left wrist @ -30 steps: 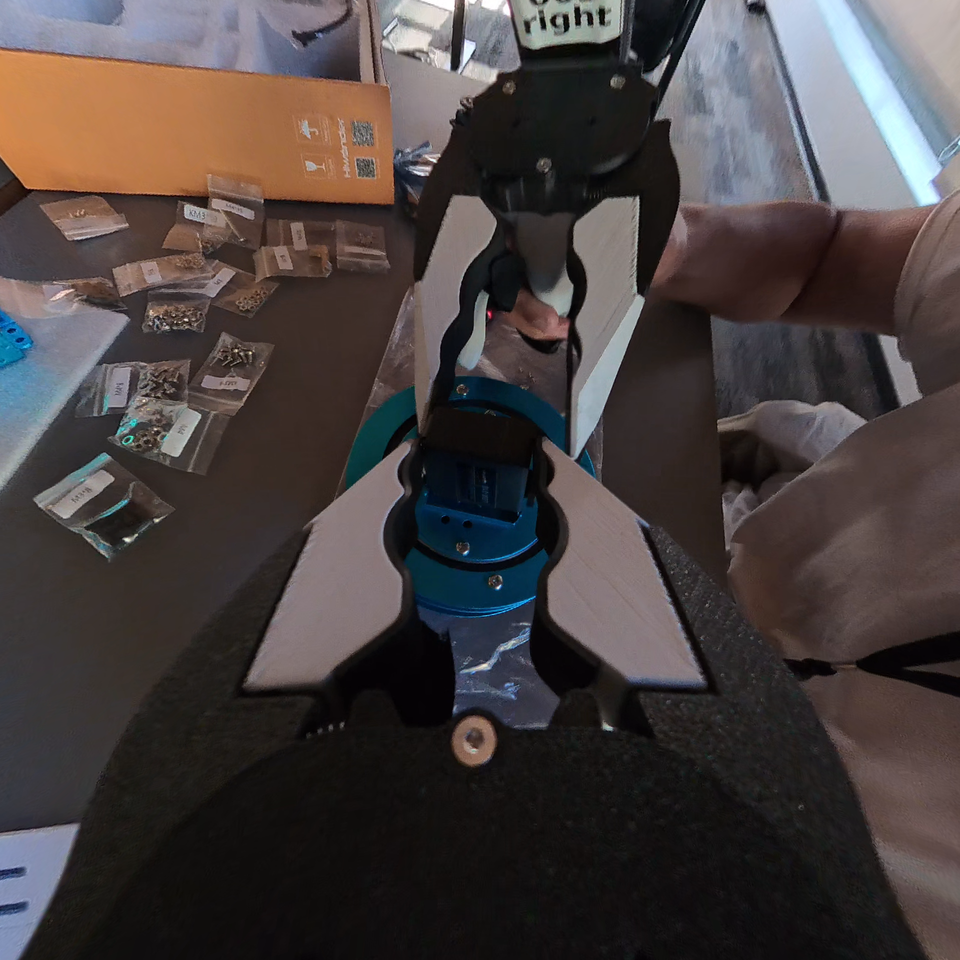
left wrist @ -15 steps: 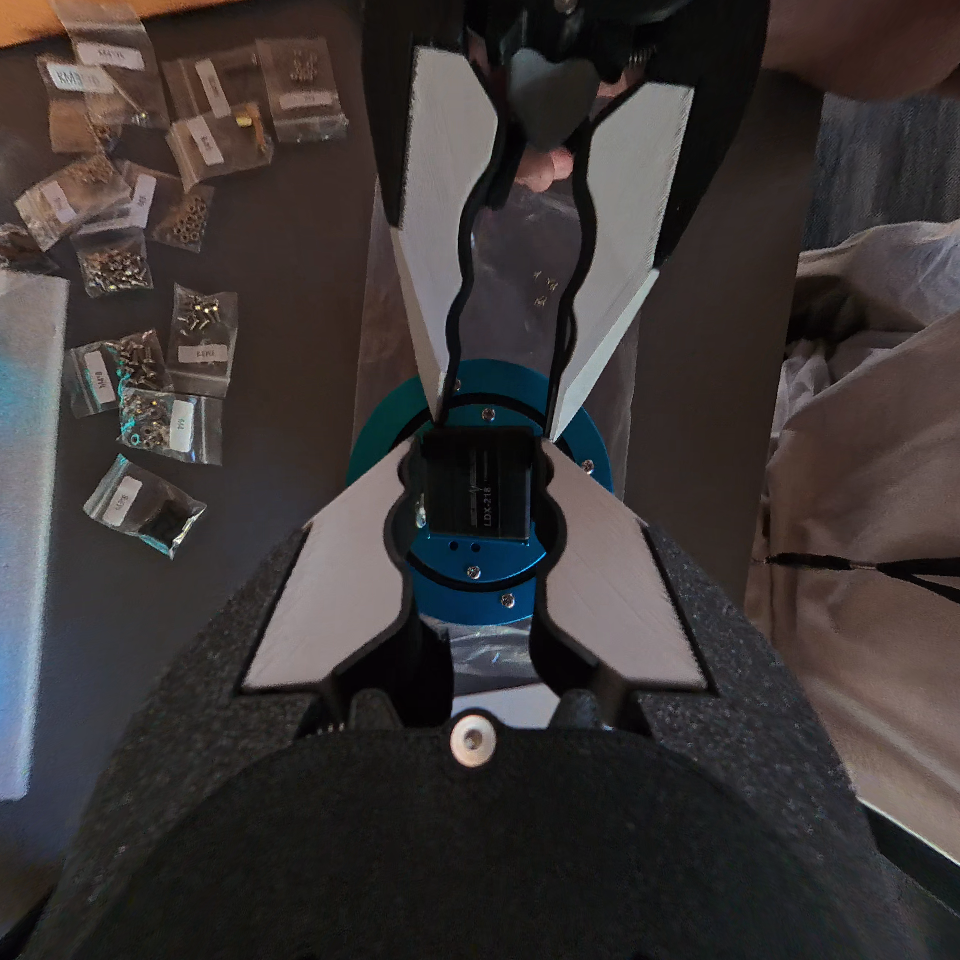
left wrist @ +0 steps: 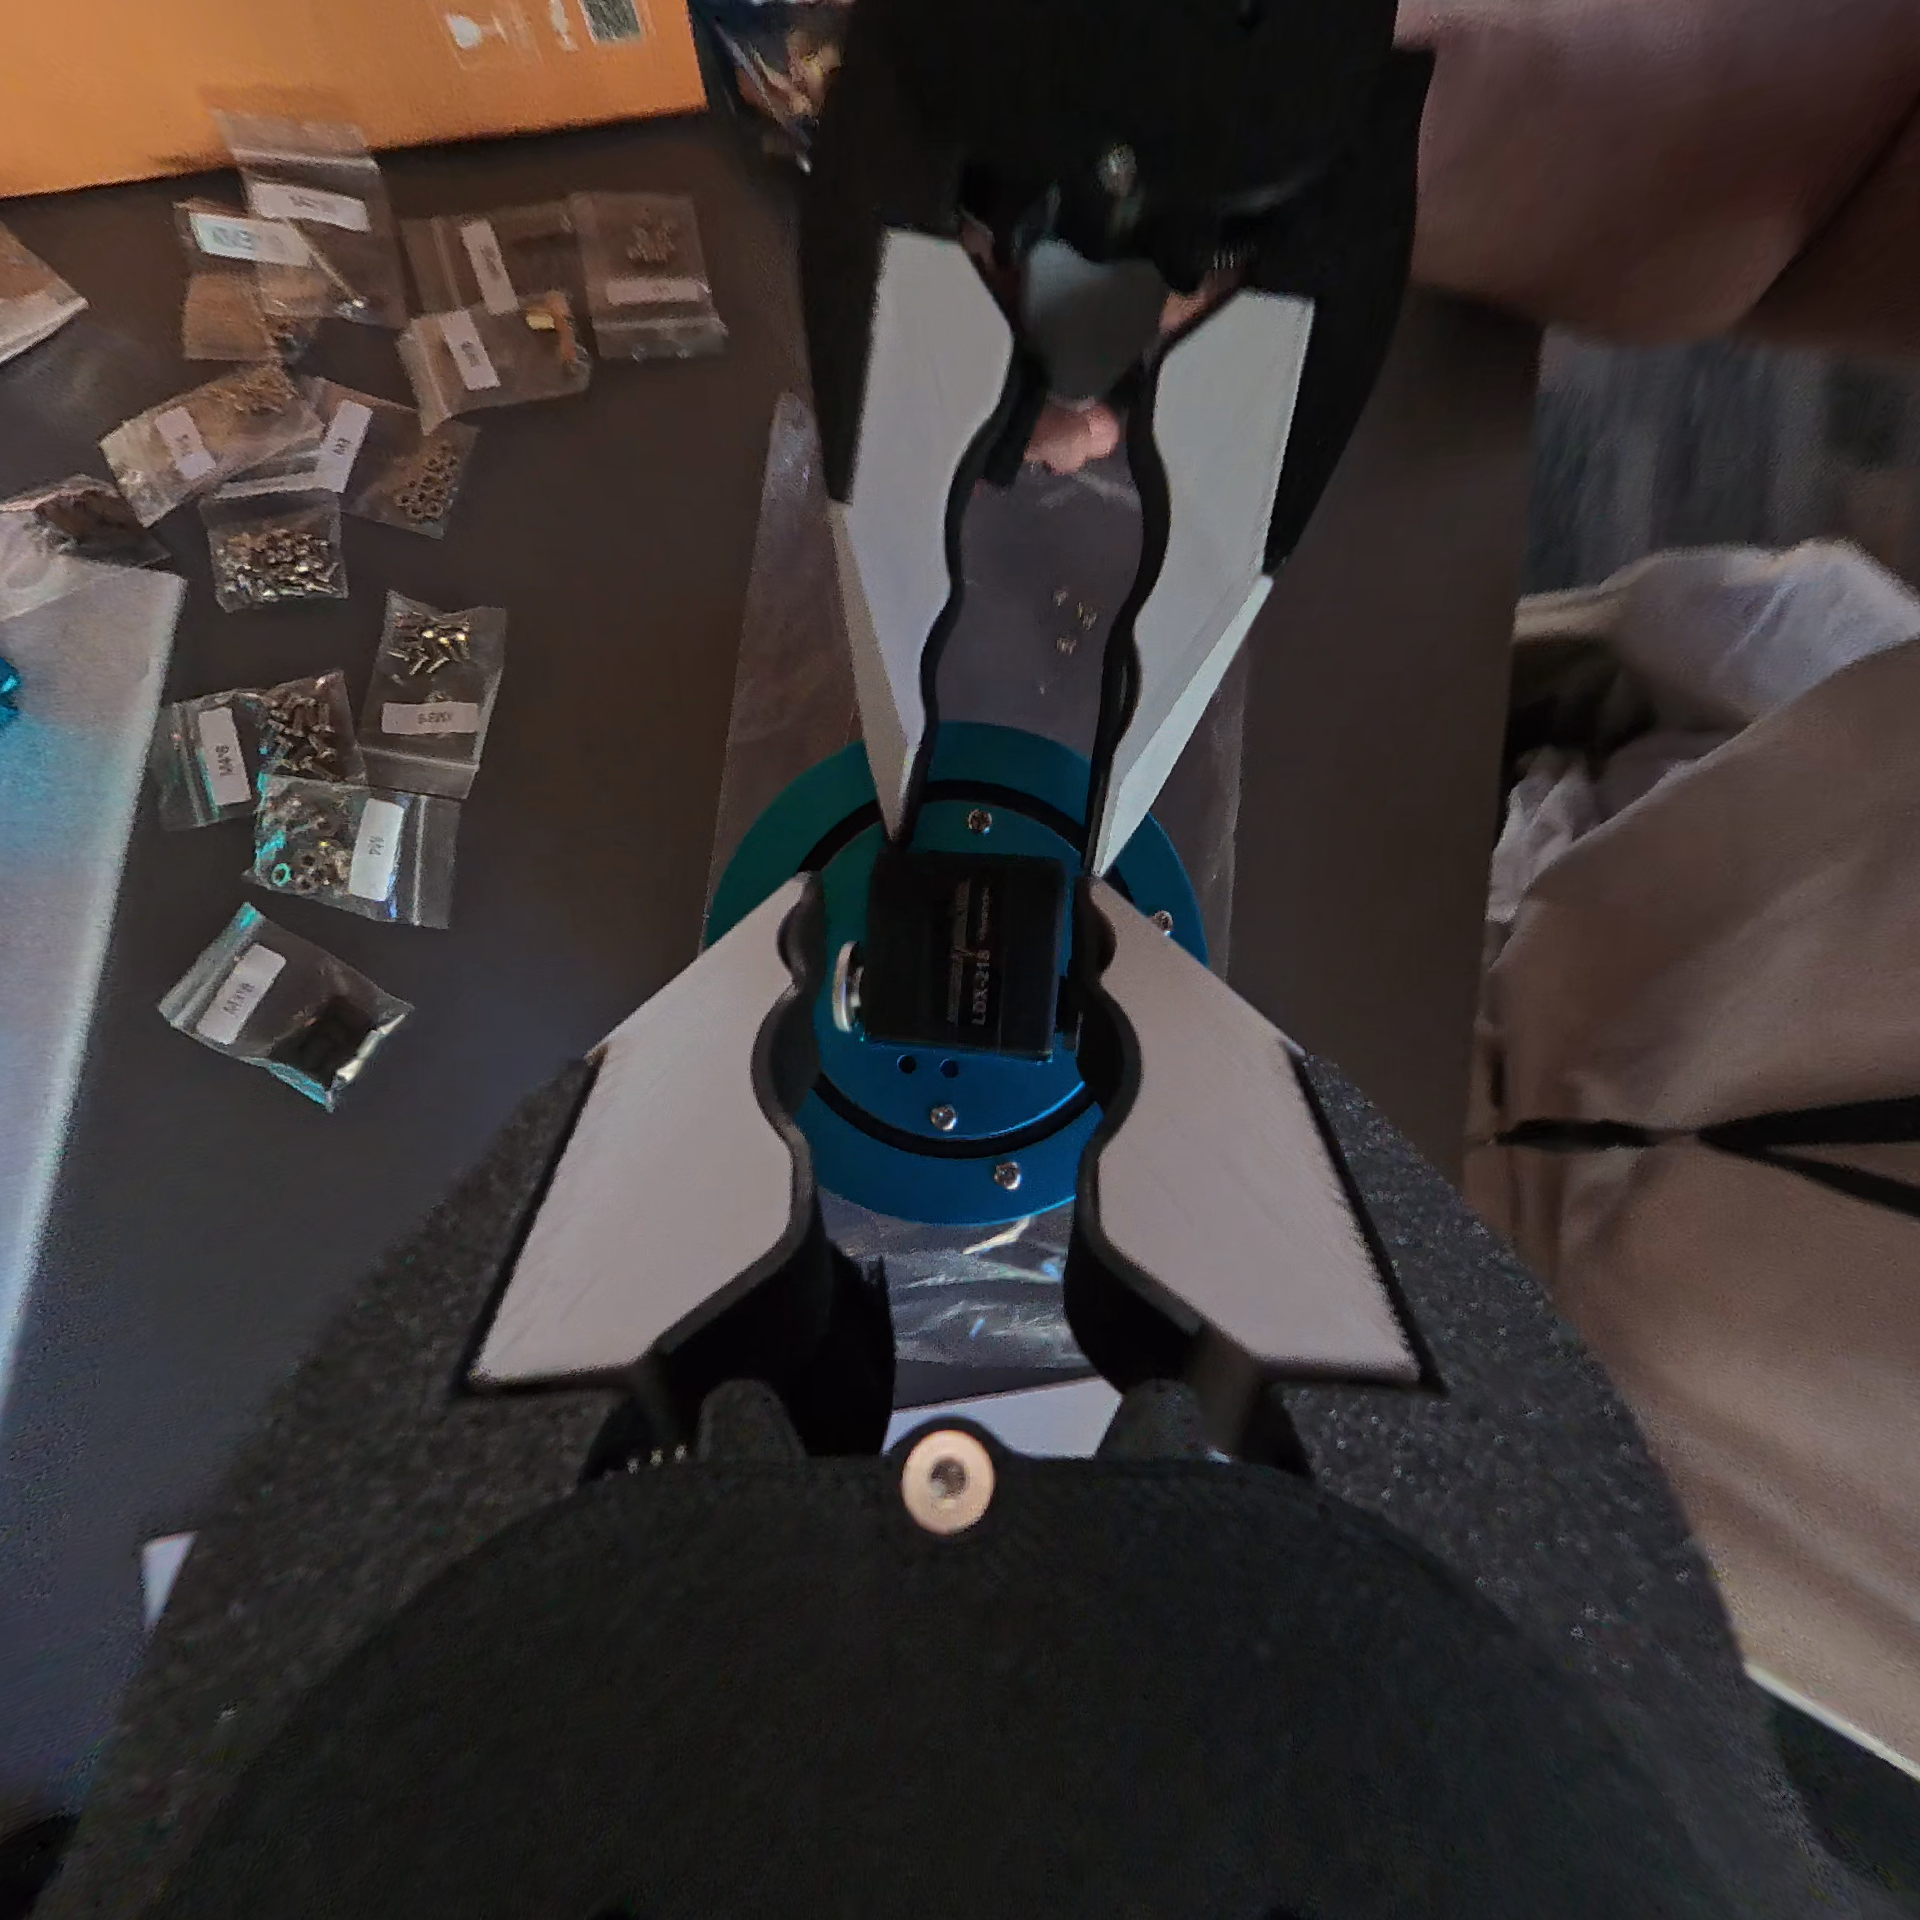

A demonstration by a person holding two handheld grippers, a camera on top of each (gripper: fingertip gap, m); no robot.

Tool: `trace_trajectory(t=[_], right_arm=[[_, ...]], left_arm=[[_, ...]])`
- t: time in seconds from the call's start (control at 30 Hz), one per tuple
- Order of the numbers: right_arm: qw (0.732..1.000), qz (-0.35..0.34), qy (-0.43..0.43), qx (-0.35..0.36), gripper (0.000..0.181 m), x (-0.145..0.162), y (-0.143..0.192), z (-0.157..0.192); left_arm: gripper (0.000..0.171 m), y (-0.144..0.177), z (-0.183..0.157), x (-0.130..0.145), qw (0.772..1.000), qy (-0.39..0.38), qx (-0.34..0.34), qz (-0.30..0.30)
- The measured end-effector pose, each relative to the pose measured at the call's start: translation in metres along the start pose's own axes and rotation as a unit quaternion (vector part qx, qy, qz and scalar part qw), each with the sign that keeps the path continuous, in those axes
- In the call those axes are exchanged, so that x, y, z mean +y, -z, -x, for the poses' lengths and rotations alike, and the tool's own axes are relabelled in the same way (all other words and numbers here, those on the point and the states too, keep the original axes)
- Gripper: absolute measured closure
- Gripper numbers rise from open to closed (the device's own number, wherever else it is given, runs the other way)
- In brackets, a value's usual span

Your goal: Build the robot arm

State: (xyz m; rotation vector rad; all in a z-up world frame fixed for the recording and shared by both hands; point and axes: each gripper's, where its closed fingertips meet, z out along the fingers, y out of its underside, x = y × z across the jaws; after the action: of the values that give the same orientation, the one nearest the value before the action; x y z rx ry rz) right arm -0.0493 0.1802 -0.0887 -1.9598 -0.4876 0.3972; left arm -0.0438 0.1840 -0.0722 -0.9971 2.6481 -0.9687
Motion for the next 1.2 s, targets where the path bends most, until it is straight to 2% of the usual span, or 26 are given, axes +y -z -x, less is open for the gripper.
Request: trace_trajectory(t=[0.13,0.2,0.23,0.3,0.37,0.4,0.47,0.63,0.83,0.93,1.07,1.2], right_arm=[[1.000,-0.009,-0.011,-0.001,0.143,-0.003,0.000,-0.001],[1.000,-0.022,-0.020,0.007,0.126,-0.007,-0.001,-0.005],[0.999,-0.023,-0.023,0.000,0.125,-0.007,-0.002,-0.004],[0.999,-0.020,-0.027,-0.002,0.127,-0.006,-0.006,-0.004],[1.000,-0.001,-0.029,-0.003,0.139,0.000,-0.011,-0.004],[1.000,0.001,-0.029,-0.003,0.139,0.001,-0.013,-0.004],[1.000,0.000,-0.021,0.004,0.140,0.000,-0.013,-0.003],[0.997,0.010,0.053,0.056,0.140,-0.004,-0.012,-0.005],[1.000,0.014,0.007,0.012,0.135,-0.001,-0.015,-0.004],[1.000,-0.005,-0.008,0.000,0.130,-0.006,-0.010,-0.003],[1.000,-0.020,-0.006,0.000,0.151,-0.012,0.000,-0.004],[1.000,-0.012,0.011,0.002,0.149,-0.009,-0.008,-0.001]], left_arm=[[0.124,0.020,0.002,0.012,0.994,0.079,0.028,-0.070],[0.126,0.023,0.000,0.022,0.985,0.135,0.054,-0.096],[0.128,0.023,-0.001,0.026,0.979,0.160,0.068,-0.109],[0.131,0.023,-0.001,0.030,0.970,0.191,0.079,-0.131],[0.132,0.017,0.001,0.033,0.965,0.207,0.083,-0.136],[0.136,0.014,0.000,0.033,0.963,0.213,0.092,-0.138],[0.141,0.009,-0.007,0.030,0.960,0.213,0.112,-0.140],[0.145,0.009,-0.003,0.029,0.964,0.202,0.083,-0.151],[0.146,0.010,-0.002,0.032,0.961,0.209,0.090,-0.160],[0.146,0.010,0.002,0.032,0.961,0.206,0.081,-0.167],[0.145,0.008,0.002,0.031,0.960,0.202,0.081,-0.175],[0.147,0.007,0.003,0.029,0.961,0.197,0.075,-0.180]])
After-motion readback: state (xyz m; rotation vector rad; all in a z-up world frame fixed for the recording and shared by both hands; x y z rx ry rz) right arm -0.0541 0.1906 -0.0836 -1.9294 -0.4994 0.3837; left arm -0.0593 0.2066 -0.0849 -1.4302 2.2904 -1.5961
